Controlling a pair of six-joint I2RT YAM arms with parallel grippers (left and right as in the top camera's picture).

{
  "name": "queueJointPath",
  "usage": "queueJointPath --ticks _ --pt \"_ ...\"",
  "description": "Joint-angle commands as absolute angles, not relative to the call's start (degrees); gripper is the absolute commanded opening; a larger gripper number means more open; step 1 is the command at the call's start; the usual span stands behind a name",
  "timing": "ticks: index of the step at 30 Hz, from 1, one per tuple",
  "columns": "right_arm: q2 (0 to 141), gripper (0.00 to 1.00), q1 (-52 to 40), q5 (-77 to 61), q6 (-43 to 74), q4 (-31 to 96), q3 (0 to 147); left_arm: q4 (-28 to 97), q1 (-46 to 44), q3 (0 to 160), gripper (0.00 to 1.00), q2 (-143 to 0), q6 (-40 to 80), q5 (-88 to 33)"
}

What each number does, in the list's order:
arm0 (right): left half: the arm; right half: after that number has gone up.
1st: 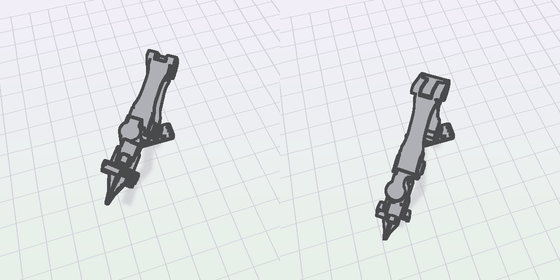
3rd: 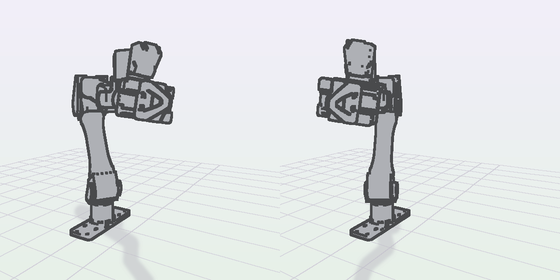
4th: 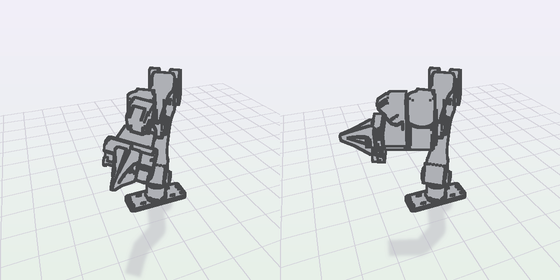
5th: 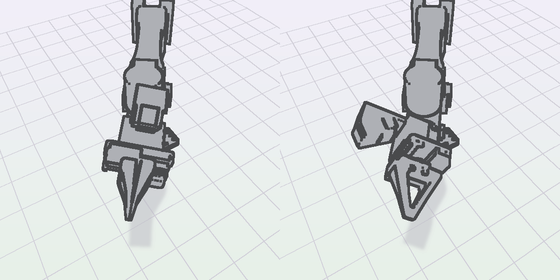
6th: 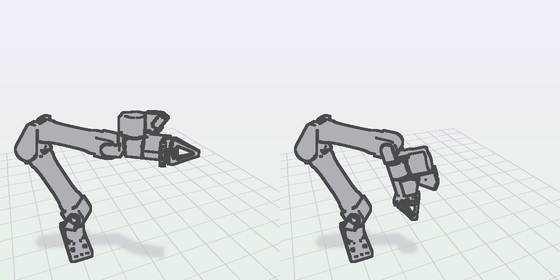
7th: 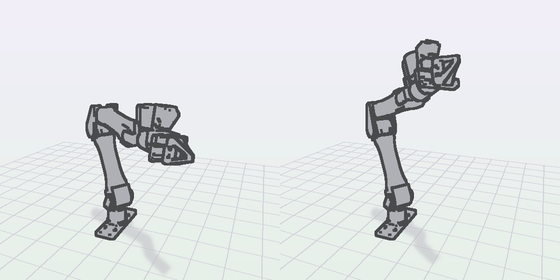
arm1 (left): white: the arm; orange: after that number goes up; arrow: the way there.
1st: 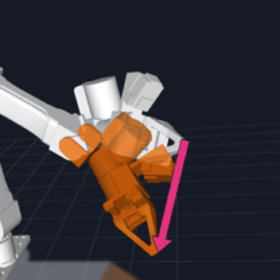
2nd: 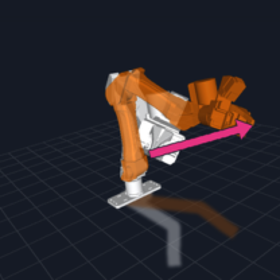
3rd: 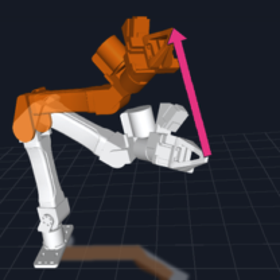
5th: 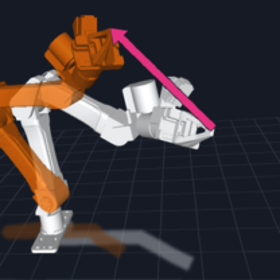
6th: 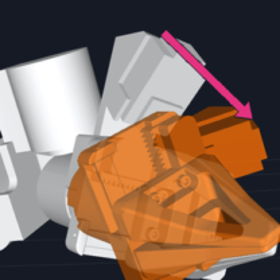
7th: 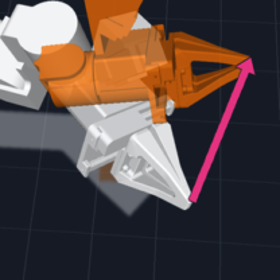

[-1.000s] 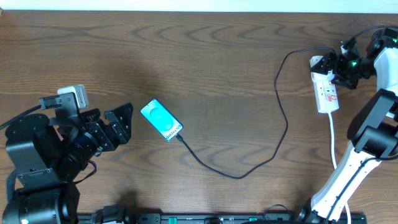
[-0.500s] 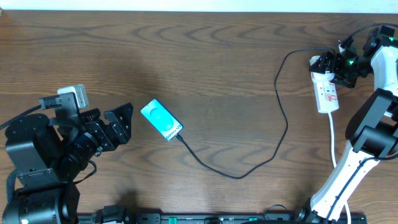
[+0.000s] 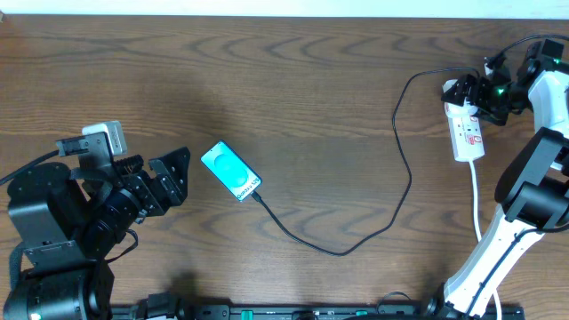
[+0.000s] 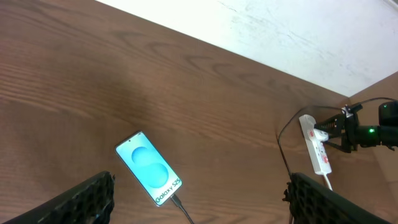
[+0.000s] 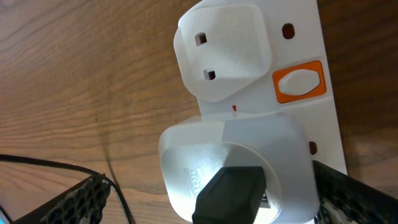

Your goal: Plug charger to phone and switch on socket

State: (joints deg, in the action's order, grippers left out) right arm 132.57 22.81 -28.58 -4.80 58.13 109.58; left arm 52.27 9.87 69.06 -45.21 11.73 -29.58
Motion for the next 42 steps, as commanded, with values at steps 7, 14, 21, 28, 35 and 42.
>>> queueJointPath --ticks 7,14,21,28,35,42 --pt "135.17 0.99 20.56 -32.08 -3.22 60.14 105.25 52.25 10.07 70.26 0.89 -45.23 10.74 -28.86" --pt "135.17 0.99 20.8 -31.77 -2.79 59.16 106.1 52.25 10.07 70.26 0.89 -45.23 10.74 -28.86" --pt "135.13 0.99 21.06 -28.69 -2.07 63.48 111.94 52.27 10.07 70.26 0.89 -45.23 10.74 -28.86" --pt "135.13 0.99 21.06 -26.92 -2.13 66.52 114.54 52.27 10.07 70.26 0.89 -45.23 10.74 -28.86" --pt "135.13 0.99 21.06 -26.92 -2.15 66.87 114.54 52.29 10.07 70.26 0.89 -45.23 10.74 -28.86" --pt "135.13 0.98 21.06 -25.5 -2.15 65.76 114.83 52.45 10.07 70.26 0.89 -45.23 10.74 -28.86"
